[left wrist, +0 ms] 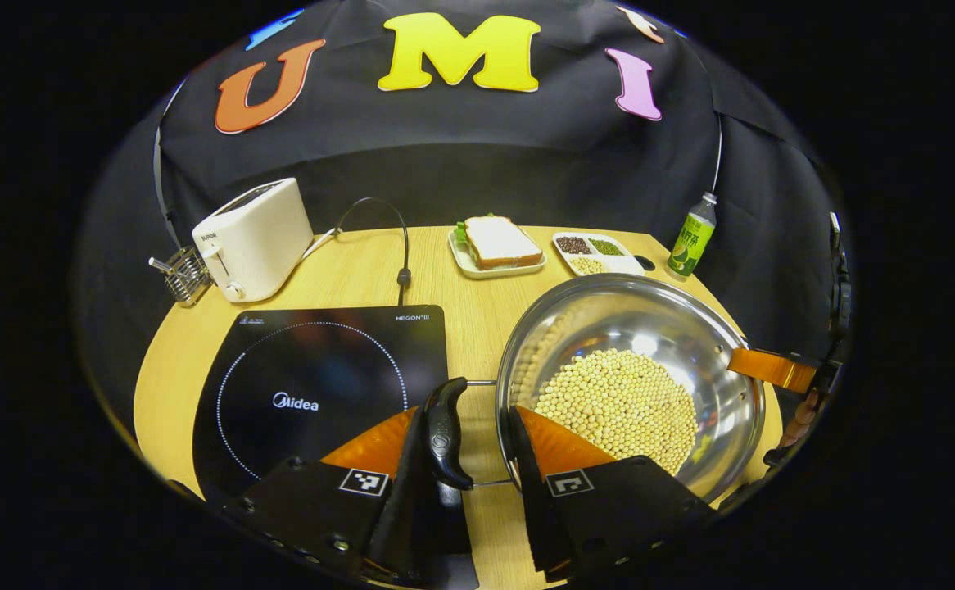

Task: First push the handle of the pot to place it horizontally, then grasp the pot with both hands and set it on the induction cooktop.

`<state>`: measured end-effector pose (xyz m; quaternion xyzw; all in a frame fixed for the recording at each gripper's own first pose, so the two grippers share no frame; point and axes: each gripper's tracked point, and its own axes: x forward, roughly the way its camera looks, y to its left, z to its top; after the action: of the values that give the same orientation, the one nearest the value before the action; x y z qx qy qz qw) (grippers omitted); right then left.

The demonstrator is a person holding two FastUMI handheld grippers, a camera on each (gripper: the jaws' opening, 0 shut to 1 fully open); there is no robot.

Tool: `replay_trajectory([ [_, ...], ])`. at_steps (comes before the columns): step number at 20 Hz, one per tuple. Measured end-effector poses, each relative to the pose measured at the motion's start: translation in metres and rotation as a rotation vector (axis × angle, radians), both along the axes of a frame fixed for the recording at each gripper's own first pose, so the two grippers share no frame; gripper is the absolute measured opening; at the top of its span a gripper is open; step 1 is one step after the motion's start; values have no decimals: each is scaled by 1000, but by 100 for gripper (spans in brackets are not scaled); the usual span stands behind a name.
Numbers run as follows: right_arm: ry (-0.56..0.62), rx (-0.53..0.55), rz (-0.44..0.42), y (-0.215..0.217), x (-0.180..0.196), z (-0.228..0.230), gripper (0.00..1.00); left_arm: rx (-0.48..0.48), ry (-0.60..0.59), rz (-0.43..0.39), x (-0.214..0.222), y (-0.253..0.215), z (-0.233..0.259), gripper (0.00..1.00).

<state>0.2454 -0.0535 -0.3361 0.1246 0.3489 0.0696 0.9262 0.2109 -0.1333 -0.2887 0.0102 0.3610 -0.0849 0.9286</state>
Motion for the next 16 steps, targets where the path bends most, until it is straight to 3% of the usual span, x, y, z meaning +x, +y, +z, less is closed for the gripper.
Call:
replay_trajectory([
  [8, -79, -54, 31, 32, -20, 68, 53, -25, -56, 10, -19, 32, 52, 55],
  [16, -105, -43, 81, 112, -20, 109, 53, -21, -98, 65, -25, 106, 92, 55],
])
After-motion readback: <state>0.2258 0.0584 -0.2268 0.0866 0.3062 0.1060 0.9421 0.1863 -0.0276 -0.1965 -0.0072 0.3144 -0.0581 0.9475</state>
